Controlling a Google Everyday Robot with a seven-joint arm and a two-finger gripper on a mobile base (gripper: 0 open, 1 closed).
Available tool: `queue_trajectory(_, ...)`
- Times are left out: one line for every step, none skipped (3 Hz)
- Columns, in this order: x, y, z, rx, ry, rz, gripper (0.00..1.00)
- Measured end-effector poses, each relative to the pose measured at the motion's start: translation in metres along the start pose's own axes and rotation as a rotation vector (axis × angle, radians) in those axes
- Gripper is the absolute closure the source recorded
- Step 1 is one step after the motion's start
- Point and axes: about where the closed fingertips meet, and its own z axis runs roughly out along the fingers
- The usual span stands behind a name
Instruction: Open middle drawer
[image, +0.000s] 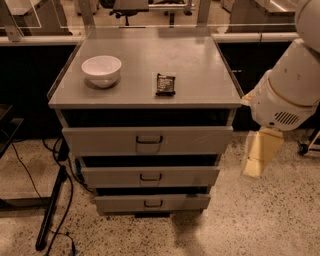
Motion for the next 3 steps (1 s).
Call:
queue_trajectory(0.004,0.010,0.024,-0.022,-0.025,0.006,0.00)
queue_trajectory(-0.009,0.022,0.068,-0.074,-0.063,-0.004,0.00)
queue_trajectory(-0.027,0.030,0.106,-0.129,-0.100,-0.019,0.00)
